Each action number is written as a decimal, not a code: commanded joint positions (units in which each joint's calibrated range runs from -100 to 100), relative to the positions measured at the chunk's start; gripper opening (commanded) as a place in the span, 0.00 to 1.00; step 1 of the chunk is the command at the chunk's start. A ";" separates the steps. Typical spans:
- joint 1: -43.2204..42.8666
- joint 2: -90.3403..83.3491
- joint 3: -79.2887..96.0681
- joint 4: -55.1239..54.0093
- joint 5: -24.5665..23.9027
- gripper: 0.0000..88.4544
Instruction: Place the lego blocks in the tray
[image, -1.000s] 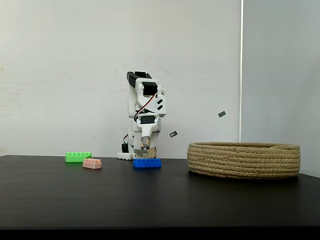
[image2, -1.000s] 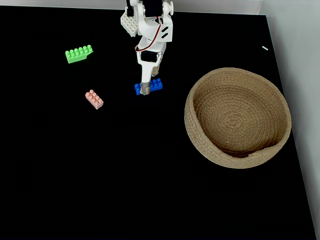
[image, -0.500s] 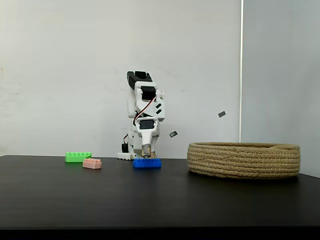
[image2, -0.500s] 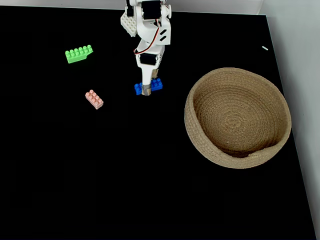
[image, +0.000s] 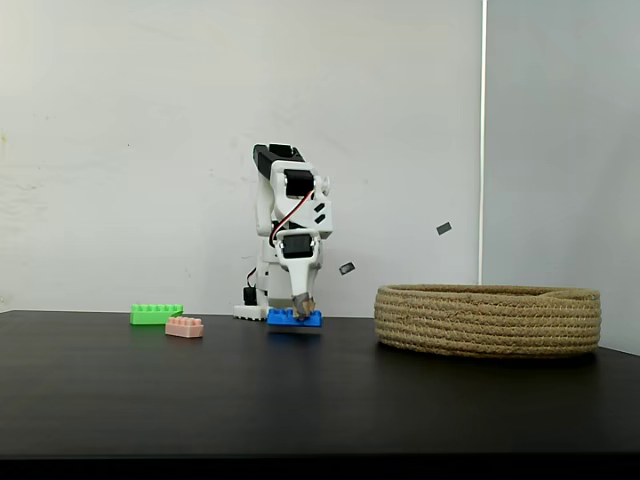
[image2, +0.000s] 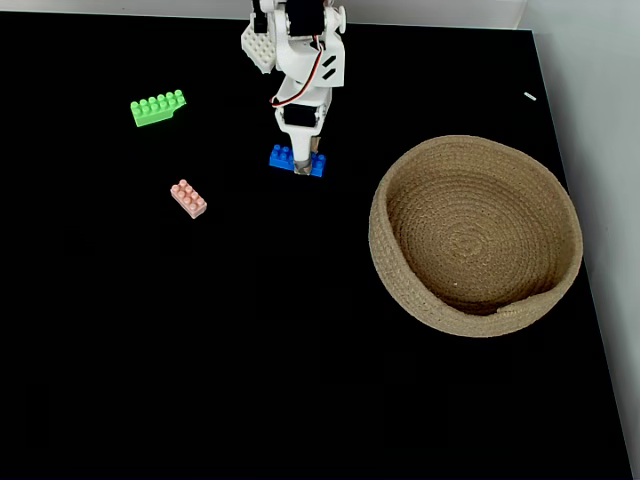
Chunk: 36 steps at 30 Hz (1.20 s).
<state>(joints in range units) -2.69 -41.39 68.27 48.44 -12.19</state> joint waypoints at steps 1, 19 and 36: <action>-4.32 -6.85 -14.05 13.66 -0.98 0.00; -28.23 11.04 -26.64 -13.16 -5.86 0.00; -30.70 15.42 -31.56 -7.41 -13.09 0.38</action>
<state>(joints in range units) -35.67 -24.17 41.49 37.15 -23.13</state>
